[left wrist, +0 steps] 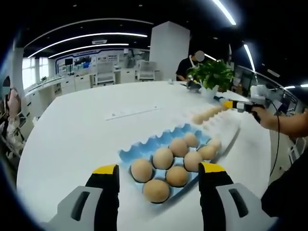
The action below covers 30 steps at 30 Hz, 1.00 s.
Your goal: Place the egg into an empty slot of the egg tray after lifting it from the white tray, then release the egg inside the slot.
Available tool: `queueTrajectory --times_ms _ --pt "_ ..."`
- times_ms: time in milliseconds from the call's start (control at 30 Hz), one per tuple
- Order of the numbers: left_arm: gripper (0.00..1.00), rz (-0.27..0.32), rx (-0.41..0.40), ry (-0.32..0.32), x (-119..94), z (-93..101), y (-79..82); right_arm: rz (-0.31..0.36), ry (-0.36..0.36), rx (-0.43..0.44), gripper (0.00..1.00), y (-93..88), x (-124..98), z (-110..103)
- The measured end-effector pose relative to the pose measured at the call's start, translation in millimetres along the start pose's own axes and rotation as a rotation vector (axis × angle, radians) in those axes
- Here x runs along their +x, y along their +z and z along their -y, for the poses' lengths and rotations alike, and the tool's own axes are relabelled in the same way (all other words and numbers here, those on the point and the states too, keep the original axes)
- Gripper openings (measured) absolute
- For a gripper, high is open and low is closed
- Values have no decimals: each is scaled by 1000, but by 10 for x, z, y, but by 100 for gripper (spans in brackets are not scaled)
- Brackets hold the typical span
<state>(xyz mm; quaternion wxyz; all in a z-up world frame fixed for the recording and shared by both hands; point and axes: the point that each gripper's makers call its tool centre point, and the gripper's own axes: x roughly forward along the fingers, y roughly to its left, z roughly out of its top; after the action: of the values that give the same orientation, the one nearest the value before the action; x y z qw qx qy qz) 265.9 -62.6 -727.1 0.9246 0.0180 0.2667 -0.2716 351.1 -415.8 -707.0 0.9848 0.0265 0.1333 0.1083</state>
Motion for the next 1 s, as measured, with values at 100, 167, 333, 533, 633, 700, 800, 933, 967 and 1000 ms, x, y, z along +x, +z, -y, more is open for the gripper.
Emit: queueTrajectory --times_ms 100,167,333,533,633,700,800,933,967,1000 --pt "66 -2 -3 -1 4 7 -2 -11 96 -8 25 -13 56 -369" --pt "66 -1 -2 -4 5 15 -1 -15 142 -24 25 -21 85 -526" --pt "66 -2 -2 -4 4 17 -4 -44 236 -34 25 -103 149 -859" --pt "66 0 -4 6 -18 -12 -13 -97 335 -45 25 -284 203 -1188" --pt "65 -3 -6 7 -32 -18 -23 -104 361 -41 25 -314 219 -1287" --pt "65 -4 -4 8 -37 -21 -28 -105 378 -46 25 -330 238 -1354" --pt "64 -6 -7 6 -32 -19 -33 -116 398 -49 25 -375 272 -1466" --pt "64 0 -5 1 -20 1 -11 -139 428 -61 25 -470 318 -1584" --pt "64 1 -4 -1 -17 7 -7 -144 430 -66 25 -491 326 -1598" --pt "64 1 -3 -2 -15 9 -6 -151 438 -73 25 -515 336 -1629"
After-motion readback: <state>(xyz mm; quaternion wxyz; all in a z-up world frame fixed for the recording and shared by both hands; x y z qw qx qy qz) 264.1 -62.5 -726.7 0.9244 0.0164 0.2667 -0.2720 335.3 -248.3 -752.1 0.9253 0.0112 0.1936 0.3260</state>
